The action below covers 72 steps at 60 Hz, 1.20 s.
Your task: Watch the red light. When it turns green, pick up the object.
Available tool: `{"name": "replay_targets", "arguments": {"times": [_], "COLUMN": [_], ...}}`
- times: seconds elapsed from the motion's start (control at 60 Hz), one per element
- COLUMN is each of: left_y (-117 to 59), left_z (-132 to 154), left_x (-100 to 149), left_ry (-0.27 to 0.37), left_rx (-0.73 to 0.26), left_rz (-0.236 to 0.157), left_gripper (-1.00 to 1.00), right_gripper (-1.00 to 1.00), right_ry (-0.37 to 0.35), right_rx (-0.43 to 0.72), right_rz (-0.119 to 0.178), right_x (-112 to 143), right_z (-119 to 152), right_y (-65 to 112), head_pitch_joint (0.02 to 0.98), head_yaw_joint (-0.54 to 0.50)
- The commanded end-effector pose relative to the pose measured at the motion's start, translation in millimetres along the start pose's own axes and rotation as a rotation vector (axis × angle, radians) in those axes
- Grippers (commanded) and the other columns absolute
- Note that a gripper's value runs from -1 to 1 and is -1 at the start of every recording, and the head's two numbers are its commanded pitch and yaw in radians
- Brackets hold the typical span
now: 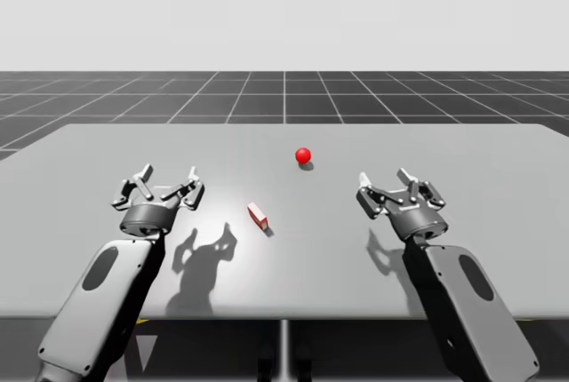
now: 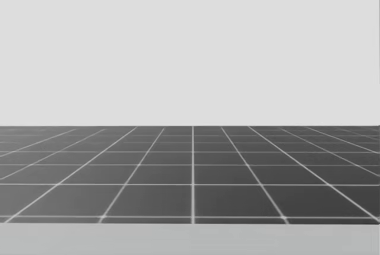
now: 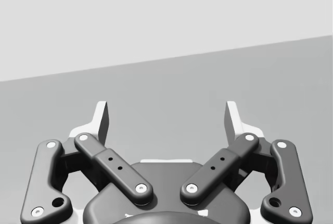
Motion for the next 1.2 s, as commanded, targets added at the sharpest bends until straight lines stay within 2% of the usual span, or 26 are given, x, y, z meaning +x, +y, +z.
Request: {"name": "replay_targets", "arguments": {"times": [0.017, 0.067, 0.1, 0.167, 0.2, 0.283, 0.317, 0.567, 0.767, 1.017, 1.2], "left_y": [-0.9, -1.0, -1.0, -0.9, -0.9, -0.9, -0.8, 1.3, 1.6, 1.2, 0.7], "left_z": [-2.7, -2.8, -3.1, -3.4, -3.6, -3.7, -3.6, -4.7, -5.2, -4.5, -4.5], "left_x": [-4.6, -4.8, -5.1, -5.2, -5.3, -5.6, -5.7, -6.9, -7.1, -6.4, -6.1], "left_ry": [0.008, 0.008, 0.009, 0.008, 0.008, 0.010, 0.011, 0.009, 0.008, 0.004, 0.006], "left_rx": [-0.004, -0.005, -0.005, -0.006, -0.006, -0.009, -0.011, -0.015, -0.021, -0.024, -0.021], "left_rz": [-0.012, -0.012, -0.014, -0.012, -0.014, -0.017, -0.019, -0.029, -0.037, -0.043, -0.045], "left_gripper": [-1.00, -1.00, -1.00, -1.00, -1.00, -1.00, -1.00, -1.00, -1.00, -1.00, -1.00], "right_gripper": [-1.00, -1.00, -1.00, -1.00, -1.00, -1.00, -1.00, -1.00, -1.00, -1.00, -1.00], "right_ry": [0.008, 0.001, 0.015, 0.031, 0.044, 0.036, 0.028, 0.022, 0.023, 0.026, 0.024], "right_rx": [-0.037, -0.030, 0.016, 0.022, 0.024, 0.023, 0.016, 0.012, 0.013, 0.014, 0.016], "right_rz": [0.005, 0.008, -0.010, -0.001, 0.015, 0.015, 0.026, 0.030, 0.032, 0.034, 0.037], "right_x": [-4.4, -4.5, -4.0, -3.5, -3.6, -4.3, -4.4, -4.2, -4.5, -5.2, -4.6], "right_z": [0.0, -0.3, -1.5, -1.7, -1.5, -1.9, -1.8, -2.7, -3.2, -3.2, -2.9], "right_y": [1.9, 1.5, 2.5, 2.3, 2.7, 3.1, 3.1, 3.0, 3.9, 4.7, 5.0], "head_pitch_joint": [0.098, 0.100, 0.110, 0.125, 0.139, 0.183, 0.217, 0.413, 0.529, 0.603, 0.603], "head_yaw_joint": [0.01, 0.01, 0.01, 0.01, 0.02, 0.02, 0.03, 0.05, -0.01, -0.10, -0.10]}}
